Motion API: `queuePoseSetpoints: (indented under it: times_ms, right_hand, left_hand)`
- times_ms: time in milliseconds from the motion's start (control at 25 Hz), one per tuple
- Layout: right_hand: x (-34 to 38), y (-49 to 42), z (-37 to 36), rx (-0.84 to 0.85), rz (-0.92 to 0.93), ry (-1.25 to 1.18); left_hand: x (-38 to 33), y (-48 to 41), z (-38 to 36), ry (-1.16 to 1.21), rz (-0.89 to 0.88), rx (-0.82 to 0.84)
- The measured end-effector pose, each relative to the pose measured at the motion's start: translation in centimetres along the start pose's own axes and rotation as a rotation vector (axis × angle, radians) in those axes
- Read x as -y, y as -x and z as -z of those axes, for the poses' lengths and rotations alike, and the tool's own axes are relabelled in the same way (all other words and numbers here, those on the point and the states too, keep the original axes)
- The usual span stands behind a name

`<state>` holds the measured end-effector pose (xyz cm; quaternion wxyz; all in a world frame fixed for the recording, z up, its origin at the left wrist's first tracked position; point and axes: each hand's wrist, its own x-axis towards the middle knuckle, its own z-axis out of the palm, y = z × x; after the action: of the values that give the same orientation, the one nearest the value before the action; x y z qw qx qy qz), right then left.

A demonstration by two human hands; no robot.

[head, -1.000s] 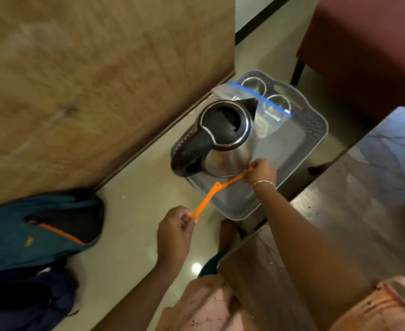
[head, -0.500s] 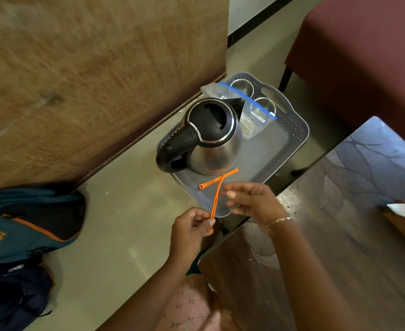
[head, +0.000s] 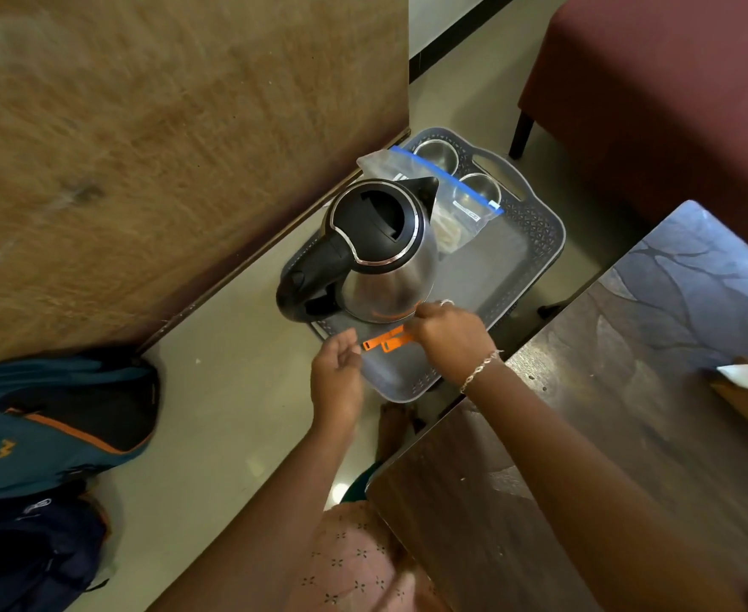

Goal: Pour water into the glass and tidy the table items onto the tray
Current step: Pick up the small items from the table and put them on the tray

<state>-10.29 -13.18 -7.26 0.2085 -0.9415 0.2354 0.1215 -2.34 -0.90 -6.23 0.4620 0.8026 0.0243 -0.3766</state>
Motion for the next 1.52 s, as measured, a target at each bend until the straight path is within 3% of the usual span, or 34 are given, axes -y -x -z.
queuePoseSetpoints:
  times_ms: [120,200,320,400,640,960,1360,1520]
  right_hand:
    - [0.4,-2.1,-1.9,0.252,0.128,0.263]
    - [0.5,-2.8,-2.2,0.374,0.108,0.395]
    - [-0.6,-4.6,-5.2,0.275,0.235,0.314]
    - [0.2,-3.6,-4.2,0.271,0.208,0.308]
    - [-4.6,-2.3,-3.0,0.032,-0.368,-0.164]
    - [-5.6,-4.8,-2.9,0.219,-0.324,-0.272]
    - [-5.9,-4.5,-2.1,0.243,-0.382,-0.351]
    - [-5.8,-4.3,-1.6,0.254,-0.357,-0.35]
  left_hand:
    - [-0.7,-2.0,-0.5,-0.009,0.147,0.05]
    - [-1.0,-2.9,-1.0,0.011,0.259,0.07]
    - [-1.4,-3.4,-2.1,-0.054,0.322,0.117]
    - [-1.1,-3.6,-3.0,-0.094,0.314,0.167]
    - [-0.2,-4.4,-4.5,-0.328,0.354,0.089]
    - [0.4,-4.9,-5.5,-0.504,0.304,0.065]
    - [0.4,-4.6,-6.1,-0.663,0.254,0.13]
    - [0.5,-4.5,-6.1,-0.747,0.156,0.157]
